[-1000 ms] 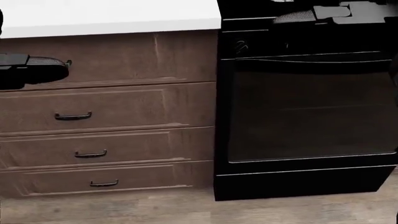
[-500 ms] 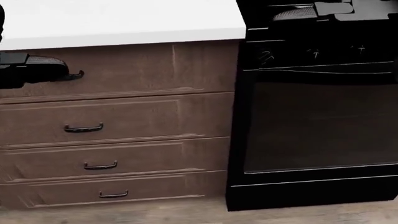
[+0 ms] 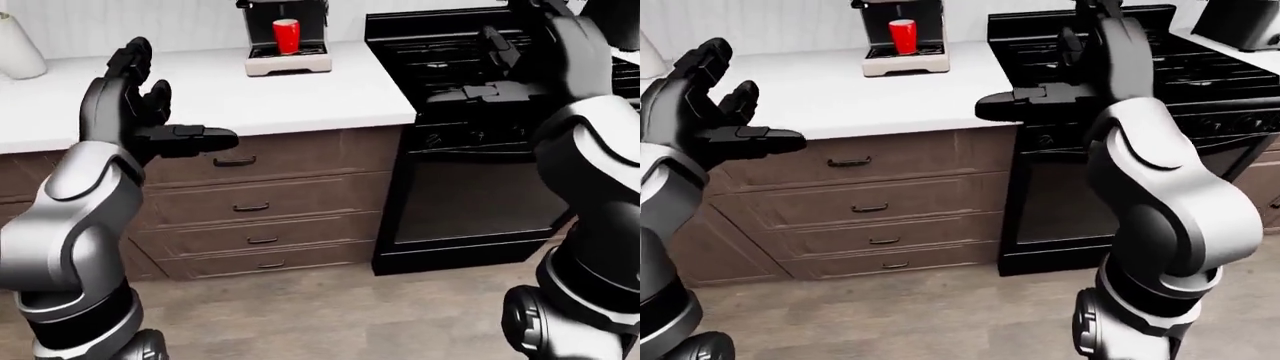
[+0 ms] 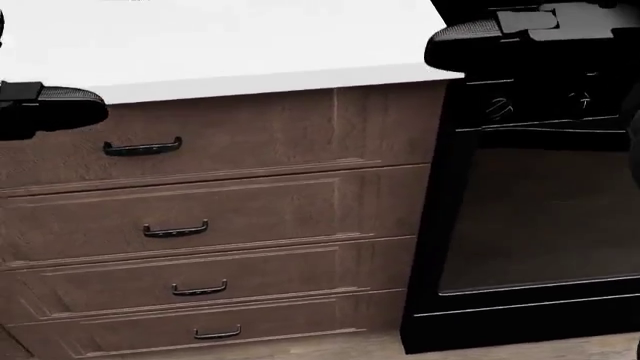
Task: Press the button on the coffee machine to serve coffee.
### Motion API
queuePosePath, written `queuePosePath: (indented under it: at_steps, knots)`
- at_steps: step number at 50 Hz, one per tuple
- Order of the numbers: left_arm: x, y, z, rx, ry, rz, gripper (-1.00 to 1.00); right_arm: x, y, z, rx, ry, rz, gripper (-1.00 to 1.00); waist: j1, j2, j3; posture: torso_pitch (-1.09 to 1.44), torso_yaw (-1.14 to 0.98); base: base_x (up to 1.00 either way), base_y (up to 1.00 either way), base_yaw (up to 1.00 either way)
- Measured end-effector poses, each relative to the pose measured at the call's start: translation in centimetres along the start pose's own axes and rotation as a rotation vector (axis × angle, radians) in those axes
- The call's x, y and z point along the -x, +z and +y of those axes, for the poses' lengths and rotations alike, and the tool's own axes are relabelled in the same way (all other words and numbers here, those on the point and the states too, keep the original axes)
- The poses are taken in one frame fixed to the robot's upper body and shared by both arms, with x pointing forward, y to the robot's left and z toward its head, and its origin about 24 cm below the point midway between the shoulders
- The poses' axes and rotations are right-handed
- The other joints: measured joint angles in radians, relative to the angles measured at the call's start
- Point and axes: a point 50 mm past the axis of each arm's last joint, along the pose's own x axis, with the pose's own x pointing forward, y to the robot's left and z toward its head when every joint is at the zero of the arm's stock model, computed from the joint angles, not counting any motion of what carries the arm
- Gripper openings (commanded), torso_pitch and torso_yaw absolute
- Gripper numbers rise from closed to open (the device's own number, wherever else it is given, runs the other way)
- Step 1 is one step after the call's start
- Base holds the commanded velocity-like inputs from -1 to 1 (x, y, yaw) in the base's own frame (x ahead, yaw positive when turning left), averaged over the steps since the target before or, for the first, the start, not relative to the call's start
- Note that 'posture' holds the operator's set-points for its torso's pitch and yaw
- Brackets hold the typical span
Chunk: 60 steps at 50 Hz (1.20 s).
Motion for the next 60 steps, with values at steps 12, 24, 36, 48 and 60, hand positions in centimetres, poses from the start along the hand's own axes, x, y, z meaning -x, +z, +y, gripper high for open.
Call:
queuePosePath:
  at_steps: [12, 24, 36, 48, 60]
  knots:
    - [0.1, -0.4, 0.4, -0.003, 0.029, 0.018, 1.00, 0.2, -0.2, 0.6, -0.001, 0.036, 0.023, 1.00, 0.013, 0.025, 0.006, 0.00, 0.00, 0.12, 0.50, 0.00]
    - [0.2, -0.3, 0.3, 0.000, 0.019, 0.016, 1.00, 0.2, -0.3, 0.5, -0.005, 0.027, 0.018, 1.00, 0.015, 0.037, -0.006, 0.00, 0.00, 0.14, 0.17, 0.00]
    - [0.2, -0.7, 0.1, 0.004, 0.011, 0.028, 1.00, 0.3, -0.3, 0.4, -0.007, 0.022, 0.019, 1.00, 0.019, 0.006, 0.015, 0.00, 0.00, 0.14, 0.01, 0.00]
    - [0.4, 0.3, 0.0, 0.001, 0.001, -0.015, 1.00, 0.4, 0.3, 0.2, -0.003, 0.009, -0.013, 1.00, -0.001, 0.049, 0.010, 0.00, 0.00, 0.17, 0.00, 0.00]
    - [0.4, 0.1, 0.4, 0.001, 0.022, 0.002, 1.00, 0.4, 0.1, 0.9, -0.003, 0.044, 0.002, 1.00, 0.019, 0.020, -0.002, 0.00, 0.00, 0.15, 0.00, 0.00]
